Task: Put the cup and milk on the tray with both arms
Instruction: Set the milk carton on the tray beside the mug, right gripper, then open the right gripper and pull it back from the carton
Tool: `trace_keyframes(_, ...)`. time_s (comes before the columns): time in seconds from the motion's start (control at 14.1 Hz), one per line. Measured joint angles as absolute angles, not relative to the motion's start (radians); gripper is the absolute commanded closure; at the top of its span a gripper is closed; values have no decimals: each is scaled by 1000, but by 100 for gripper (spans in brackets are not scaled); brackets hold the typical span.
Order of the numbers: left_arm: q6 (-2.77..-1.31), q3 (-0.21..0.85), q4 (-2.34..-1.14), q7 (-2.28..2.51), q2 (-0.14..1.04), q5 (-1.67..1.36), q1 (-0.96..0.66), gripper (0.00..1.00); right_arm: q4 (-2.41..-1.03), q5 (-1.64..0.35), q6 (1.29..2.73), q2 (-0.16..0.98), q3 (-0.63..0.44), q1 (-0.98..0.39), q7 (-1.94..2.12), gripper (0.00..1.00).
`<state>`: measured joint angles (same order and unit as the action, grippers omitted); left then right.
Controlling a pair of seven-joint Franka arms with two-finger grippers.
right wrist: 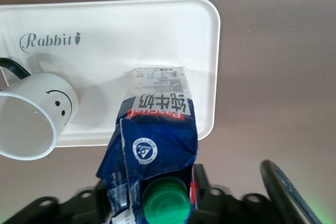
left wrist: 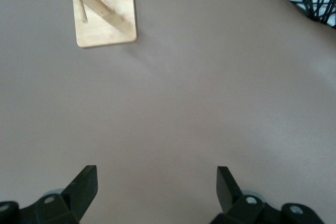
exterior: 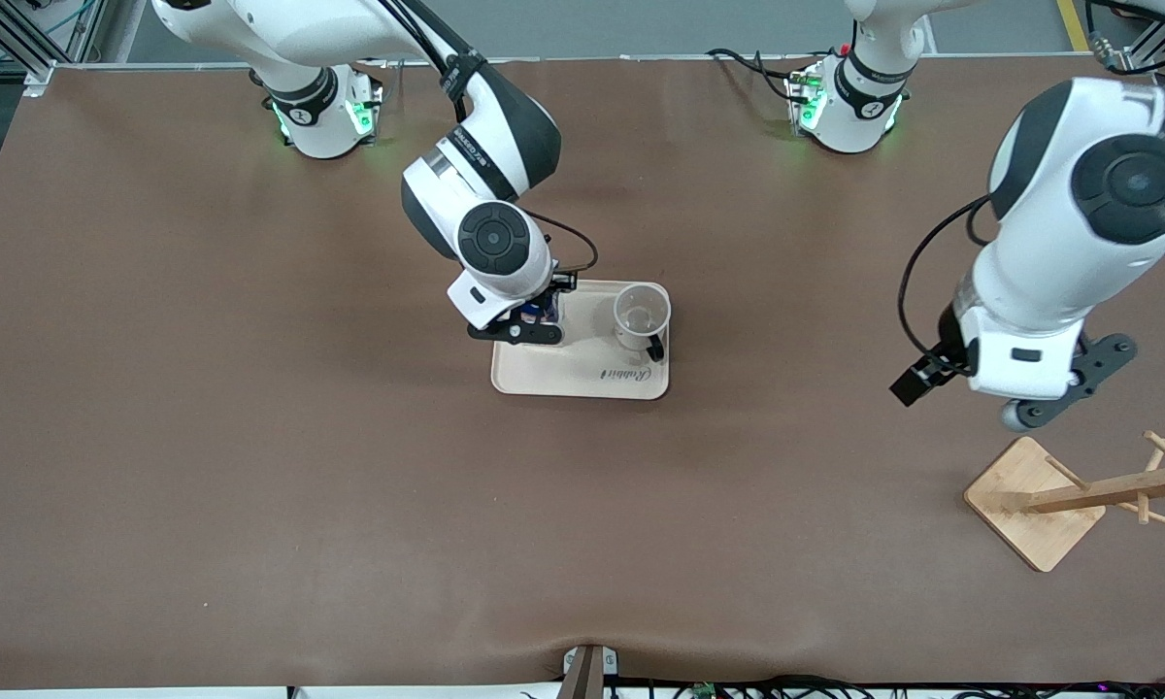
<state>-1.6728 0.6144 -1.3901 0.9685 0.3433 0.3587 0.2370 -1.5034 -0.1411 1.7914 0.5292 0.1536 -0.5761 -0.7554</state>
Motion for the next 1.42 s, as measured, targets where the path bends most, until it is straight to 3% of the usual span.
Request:
trace_keyframes(0.36,-1659,619,-1390,927,318,358,234,0,-1474,-141,1783,515,142,-572,-756,0)
trace_keyframes(0.5,-1649,610,-1390,867,314,342,230,0,-1436,-141,1675,494,138,-566,-756,0)
trace_keyframes(0.71,-1644,500,-1390,737,273,219,187,0,-1316,-141,1486,464,132,-535,-751,0)
trace_keyframes(1.14,-1520,282,-1393,392,156,83,111,0,-1184,-327,1415,432,129,-312,-696,0)
trace_keyframes(1.42,-1464,163,-1398,205,109,27,45,0,-1171,-286,1315,352,122,-111,-561,0)
